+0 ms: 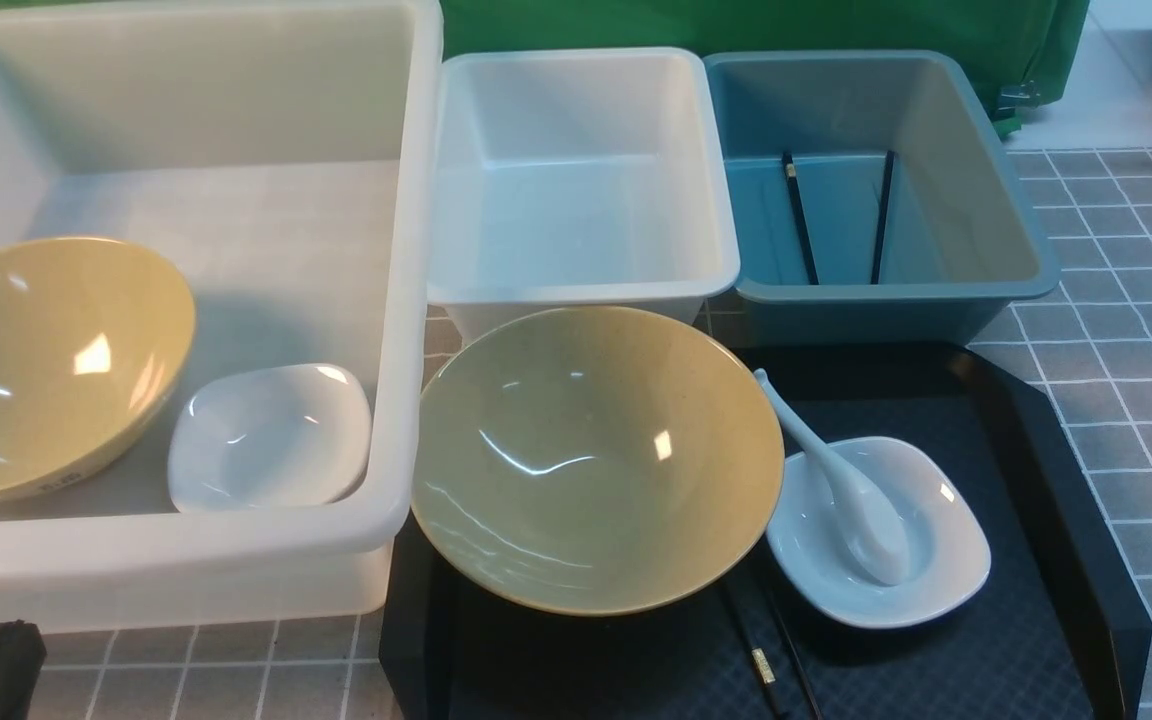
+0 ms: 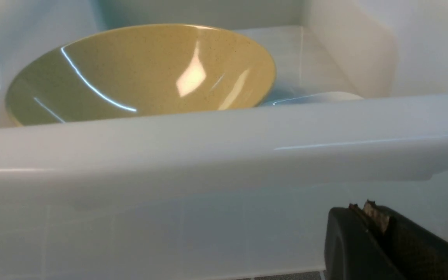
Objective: On grey table put chopsticks spoon bowls plates into blue grey white boxes.
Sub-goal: 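Grasp the large bowl on the tray by its rim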
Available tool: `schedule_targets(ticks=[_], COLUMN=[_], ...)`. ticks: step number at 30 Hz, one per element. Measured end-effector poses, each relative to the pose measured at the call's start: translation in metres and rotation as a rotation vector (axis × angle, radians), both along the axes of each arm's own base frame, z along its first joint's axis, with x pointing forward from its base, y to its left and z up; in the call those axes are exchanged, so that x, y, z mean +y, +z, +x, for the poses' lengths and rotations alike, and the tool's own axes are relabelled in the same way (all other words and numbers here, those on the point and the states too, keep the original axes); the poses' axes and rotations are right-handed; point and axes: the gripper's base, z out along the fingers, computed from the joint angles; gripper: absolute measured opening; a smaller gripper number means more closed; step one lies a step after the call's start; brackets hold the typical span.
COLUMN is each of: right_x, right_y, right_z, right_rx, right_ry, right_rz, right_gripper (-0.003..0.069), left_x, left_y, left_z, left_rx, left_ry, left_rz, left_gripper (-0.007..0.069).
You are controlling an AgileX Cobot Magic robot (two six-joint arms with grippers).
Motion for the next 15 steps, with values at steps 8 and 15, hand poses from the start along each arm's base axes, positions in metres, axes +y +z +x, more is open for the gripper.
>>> schedule_targets(ticks=[8, 15], right_x=[-0.001, -0.002], right_y=[0.042, 0.063], right_z=[-0.001, -0.010], right_rx=[-0.470, -0.722], right_ry=[-0.016, 0.012], right_rz=[-0.016, 0.223], right_gripper=[0.0238, 0.0238], left_x=[0.002, 0.003], left_y=[0.038, 0.069], left_z=[0.001, -0.012], left_rx=[-0.416, -0.785], left_ry=[0.021, 0.038], left_rz=[0.005, -0.002], left_gripper=[-0.0014, -0.0014])
